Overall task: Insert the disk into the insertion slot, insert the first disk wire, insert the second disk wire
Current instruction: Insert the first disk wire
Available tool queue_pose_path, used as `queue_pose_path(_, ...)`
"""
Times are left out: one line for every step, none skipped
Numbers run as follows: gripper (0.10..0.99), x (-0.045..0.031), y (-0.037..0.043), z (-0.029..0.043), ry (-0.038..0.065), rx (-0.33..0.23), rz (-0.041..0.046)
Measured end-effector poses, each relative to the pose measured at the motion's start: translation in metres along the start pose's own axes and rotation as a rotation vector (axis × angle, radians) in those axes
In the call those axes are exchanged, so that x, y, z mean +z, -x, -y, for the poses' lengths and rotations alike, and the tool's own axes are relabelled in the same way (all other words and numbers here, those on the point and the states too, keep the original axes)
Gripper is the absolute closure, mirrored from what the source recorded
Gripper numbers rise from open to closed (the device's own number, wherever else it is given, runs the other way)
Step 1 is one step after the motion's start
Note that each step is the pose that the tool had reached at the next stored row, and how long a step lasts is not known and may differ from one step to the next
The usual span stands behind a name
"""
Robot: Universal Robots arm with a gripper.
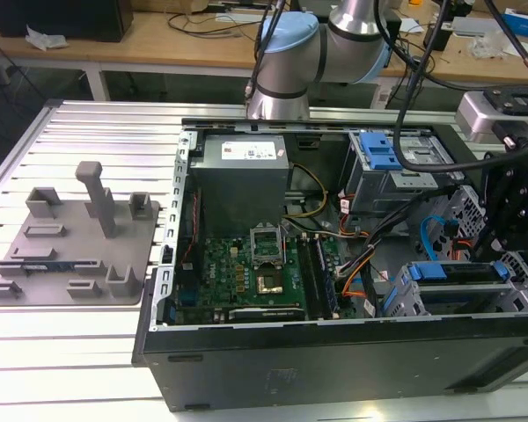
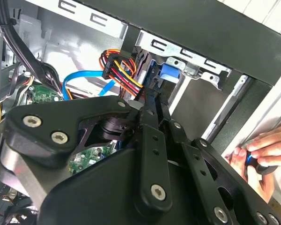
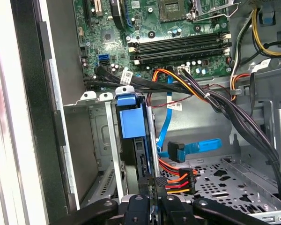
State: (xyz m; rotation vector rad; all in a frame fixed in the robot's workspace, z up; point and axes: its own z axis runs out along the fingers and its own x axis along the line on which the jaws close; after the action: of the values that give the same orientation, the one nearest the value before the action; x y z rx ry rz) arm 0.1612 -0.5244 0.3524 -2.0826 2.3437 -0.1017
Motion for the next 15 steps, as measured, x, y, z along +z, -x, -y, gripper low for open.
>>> queue_pose_path(0.922,0.0001,0.0,0.0,0.0,0.0,0.0)
queue_pose_path(0.922,0.0002,0.0,0.0,0.0,0.0,-0.0001)
queue_pose_path(0.922,0.0003,0.0,0.0,0.0,0.0,-0.0001)
queue_pose_path(0.922,0.0005,0.0,0.0,0.0,0.0,0.0)
queue_pose_path(0.922,0.0006,0.0,0.0,0.0,0.0,0.0)
queue_pose_path(0.922,0.0007,-0.0001,0.0,0.0,0.0,0.0)
queue_pose_path(0.922,0.001,-0.0001,0.0,0.0,0.0,0.0002)
queue_pose_path(0.922,0.0011,-0.0001,0.0,0.0,0.0,0.0)
queue_pose_path(0.922,0.0014,-0.0001,0.0,0.0,0.0,0.0001)
queue_pose_path(0.922,0.0017,-0.0002,0.0,0.0,0.0,0.0001)
queue_pose_path(0.922,0.0021,-0.0002,-0.0001,0.0,0.0,0.0001)
queue_pose_path(0.922,0.0024,-0.0003,-0.0001,0.0,0.0,0.0001)
queue_pose_path(0.922,0.0027,-0.0004,0.0,0.0,0.0,0.0001)
queue_pose_path(0.922,0.0033,-0.0005,0.0,0.0,0.0,0.0001)
queue_pose_path(0.922,0.0037,-0.0007,-0.0001,0.0,0.0,0.0002)
